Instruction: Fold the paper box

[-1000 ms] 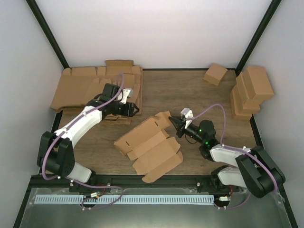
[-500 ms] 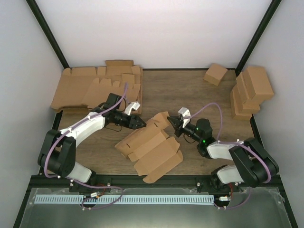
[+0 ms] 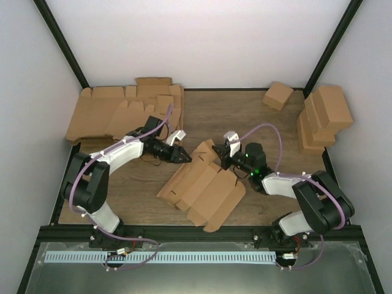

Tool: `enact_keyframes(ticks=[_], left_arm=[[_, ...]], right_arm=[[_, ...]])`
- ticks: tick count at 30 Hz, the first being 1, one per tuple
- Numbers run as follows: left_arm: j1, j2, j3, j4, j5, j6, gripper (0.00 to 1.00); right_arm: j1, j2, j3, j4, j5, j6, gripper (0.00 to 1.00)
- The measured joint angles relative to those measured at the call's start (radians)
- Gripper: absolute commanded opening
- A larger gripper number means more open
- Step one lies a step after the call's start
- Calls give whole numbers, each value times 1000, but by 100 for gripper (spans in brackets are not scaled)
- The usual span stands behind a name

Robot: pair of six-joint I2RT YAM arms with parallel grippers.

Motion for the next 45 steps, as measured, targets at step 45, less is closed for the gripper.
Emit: enact_keyframes(ticks=[45], left_arm=[[-130,-405,-81,-102,-489,13,44]], right_arm=[[125,-64,-39,163,168,-60,1]])
